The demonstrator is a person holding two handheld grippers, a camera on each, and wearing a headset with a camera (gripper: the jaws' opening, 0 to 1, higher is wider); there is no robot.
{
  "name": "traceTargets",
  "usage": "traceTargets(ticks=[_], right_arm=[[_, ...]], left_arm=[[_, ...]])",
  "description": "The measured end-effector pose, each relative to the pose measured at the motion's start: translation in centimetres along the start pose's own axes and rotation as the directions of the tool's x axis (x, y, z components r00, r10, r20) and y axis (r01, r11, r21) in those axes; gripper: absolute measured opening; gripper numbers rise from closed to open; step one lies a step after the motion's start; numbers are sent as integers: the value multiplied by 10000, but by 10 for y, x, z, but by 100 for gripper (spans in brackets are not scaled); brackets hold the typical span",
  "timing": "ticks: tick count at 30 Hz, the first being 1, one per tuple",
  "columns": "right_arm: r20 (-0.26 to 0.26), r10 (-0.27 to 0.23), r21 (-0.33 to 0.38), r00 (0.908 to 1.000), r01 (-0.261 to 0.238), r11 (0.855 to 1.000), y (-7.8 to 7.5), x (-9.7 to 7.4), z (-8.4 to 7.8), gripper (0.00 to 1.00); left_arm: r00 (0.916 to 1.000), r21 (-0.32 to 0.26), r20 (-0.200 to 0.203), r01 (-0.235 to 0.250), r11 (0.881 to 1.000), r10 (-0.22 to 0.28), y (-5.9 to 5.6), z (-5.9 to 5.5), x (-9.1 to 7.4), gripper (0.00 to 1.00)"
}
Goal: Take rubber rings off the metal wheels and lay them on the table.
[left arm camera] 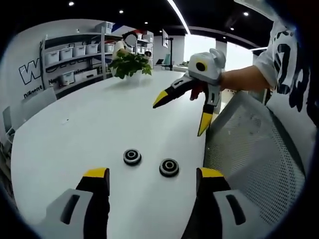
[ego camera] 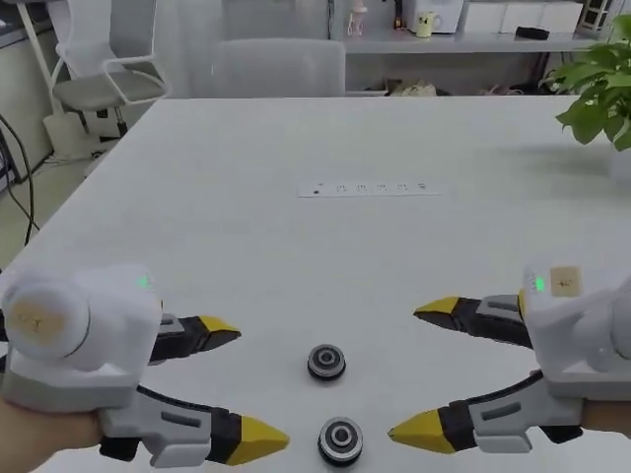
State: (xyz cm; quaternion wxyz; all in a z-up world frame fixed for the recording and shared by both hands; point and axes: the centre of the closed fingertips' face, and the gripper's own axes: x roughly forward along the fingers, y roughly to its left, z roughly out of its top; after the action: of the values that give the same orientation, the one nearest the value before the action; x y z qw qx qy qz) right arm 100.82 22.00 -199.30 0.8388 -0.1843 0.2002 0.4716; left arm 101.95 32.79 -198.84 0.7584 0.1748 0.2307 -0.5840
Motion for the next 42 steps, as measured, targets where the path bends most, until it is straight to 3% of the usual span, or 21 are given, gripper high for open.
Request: traceTargets(ticks=[24, 42], right_arm=[[-369, 970, -488, 9946, -988, 9939, 11, 18, -20, 64], [-609, 1582, -289, 9855, -1602, 9867, 20, 29, -37, 55]], left_arm=[[9966, 295, -354, 750, 9968, -739, -9, -13, 24, 58], [9869, 553, -736, 1477, 9875, -1435, -20, -21, 42, 48]])
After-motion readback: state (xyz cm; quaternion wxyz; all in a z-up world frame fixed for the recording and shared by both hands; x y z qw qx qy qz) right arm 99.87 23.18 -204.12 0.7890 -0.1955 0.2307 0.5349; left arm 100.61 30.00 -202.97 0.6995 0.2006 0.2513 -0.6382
